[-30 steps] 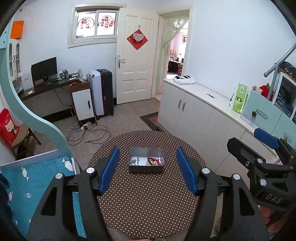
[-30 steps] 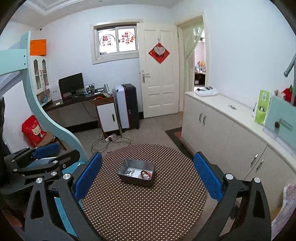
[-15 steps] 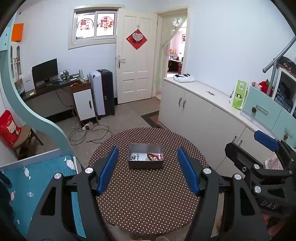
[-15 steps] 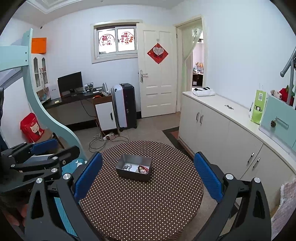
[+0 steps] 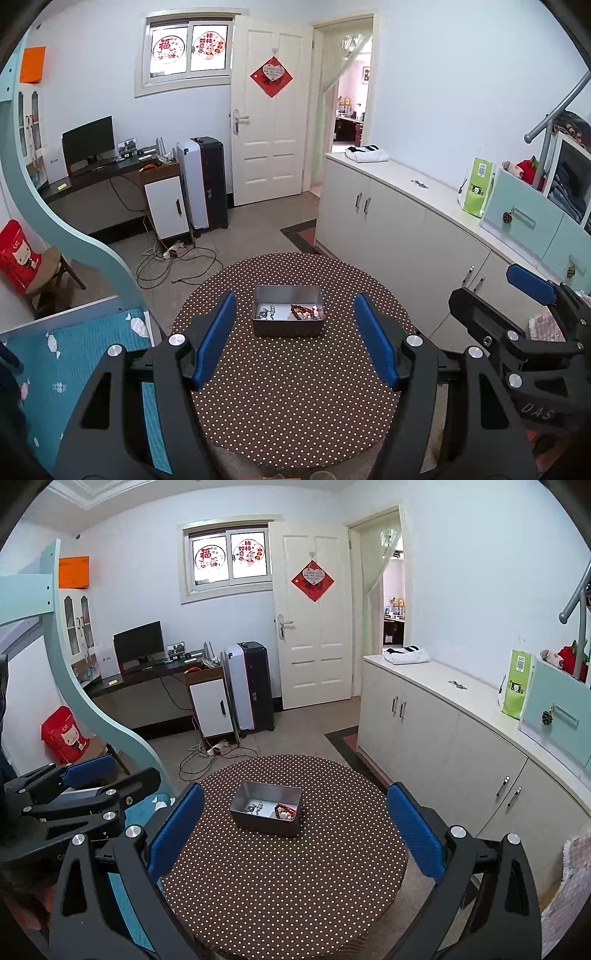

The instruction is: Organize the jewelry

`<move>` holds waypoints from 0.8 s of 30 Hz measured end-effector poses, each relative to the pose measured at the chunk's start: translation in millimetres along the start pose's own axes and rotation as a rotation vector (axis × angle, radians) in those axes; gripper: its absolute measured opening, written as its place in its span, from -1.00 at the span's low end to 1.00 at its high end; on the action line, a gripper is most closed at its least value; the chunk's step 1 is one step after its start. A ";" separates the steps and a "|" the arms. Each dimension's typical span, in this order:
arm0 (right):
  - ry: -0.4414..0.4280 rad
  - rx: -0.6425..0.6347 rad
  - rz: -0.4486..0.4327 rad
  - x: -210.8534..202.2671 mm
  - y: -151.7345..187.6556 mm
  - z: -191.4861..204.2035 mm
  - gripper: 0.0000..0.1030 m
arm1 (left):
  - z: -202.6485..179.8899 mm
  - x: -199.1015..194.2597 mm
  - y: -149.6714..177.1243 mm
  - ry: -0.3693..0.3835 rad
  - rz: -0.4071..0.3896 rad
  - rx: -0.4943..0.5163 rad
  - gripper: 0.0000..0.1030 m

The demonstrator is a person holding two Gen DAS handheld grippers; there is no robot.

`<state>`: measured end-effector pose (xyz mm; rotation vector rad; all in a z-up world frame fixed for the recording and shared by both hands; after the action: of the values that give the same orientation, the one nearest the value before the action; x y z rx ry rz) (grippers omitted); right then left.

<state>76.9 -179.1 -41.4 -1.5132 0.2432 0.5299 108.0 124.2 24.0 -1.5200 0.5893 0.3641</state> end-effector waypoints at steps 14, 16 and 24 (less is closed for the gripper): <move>-0.002 0.017 0.018 1.1 5.1 0.4 0.86 | 5.3 8.6 -0.9 -0.005 0.003 -0.004 0.45; -0.008 0.025 0.026 2.0 4.3 0.4 0.86 | 5.2 8.7 -0.9 -0.006 0.001 -0.004 0.46; -0.006 0.022 0.025 0.6 3.0 -2.7 0.86 | 2.1 9.4 -1.8 -0.010 -0.012 -0.004 0.52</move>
<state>76.5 -181.8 -44.6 -1.4883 0.2629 0.5498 116.9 124.9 20.1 -1.5244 0.5719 0.3635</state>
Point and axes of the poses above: each gripper's, at about its wrist camera, not at the fingertips, and x roughly the way its jaws point, z to its left, y to its underside, the point moved 8 cm from there along x, roughly the way its jaws point, and after that the axes turned 1 degree about -z, right-handed, at the moved point
